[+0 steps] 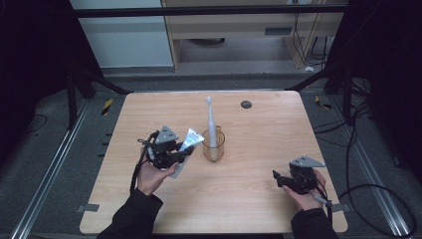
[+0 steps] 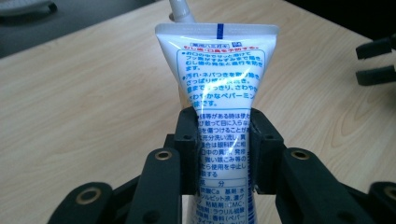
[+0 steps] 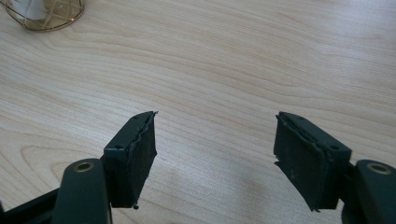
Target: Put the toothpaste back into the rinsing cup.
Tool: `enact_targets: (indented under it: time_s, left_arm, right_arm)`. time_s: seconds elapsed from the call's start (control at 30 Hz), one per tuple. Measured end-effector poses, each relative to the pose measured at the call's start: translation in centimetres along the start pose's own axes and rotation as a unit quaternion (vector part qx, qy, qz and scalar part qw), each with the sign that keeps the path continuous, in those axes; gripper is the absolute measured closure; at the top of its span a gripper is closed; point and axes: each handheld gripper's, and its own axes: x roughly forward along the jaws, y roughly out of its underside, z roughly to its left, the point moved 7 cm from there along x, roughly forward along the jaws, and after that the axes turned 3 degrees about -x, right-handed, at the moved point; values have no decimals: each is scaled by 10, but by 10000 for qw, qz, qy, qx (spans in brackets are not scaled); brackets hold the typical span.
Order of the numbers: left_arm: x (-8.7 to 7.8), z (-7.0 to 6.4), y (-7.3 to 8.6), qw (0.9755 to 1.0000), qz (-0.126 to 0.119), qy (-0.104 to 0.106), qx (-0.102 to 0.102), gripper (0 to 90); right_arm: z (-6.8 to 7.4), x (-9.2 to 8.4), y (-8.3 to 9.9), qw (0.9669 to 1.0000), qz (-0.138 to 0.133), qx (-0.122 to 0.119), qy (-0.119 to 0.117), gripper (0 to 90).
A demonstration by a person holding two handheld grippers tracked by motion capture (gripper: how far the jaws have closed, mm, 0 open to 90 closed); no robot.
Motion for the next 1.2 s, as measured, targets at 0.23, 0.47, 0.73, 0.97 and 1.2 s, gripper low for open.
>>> enact_targets:
  time_s: [0.23, 0.47, 0.73, 0.97, 1.2]
  left_arm:
    - [4, -2, -17, 9996, -283, -43, 47, 687]
    - [12, -8, -36, 9985, -534, -29, 100, 687]
    - [21, -19, -55, 9959, -886, 35, 159, 687]
    - [30, -20, -66, 9933, -1148, 141, 72, 686]
    - [35, -19, -78, 9882, -1516, 195, -61, 686]
  right_arm:
    - [0, 1, 0, 10000, 2, -2, 9, 296]
    - [0, 2, 1, 10000, 9, 25, 8, 289]
    - [-1, 3, 1, 10000, 6, 23, 16, 286]
    - [-2, 4, 1, 10000, -22, -28, 37, 282]
    - [-2, 5, 2, 10000, 15, -17, 36, 281]
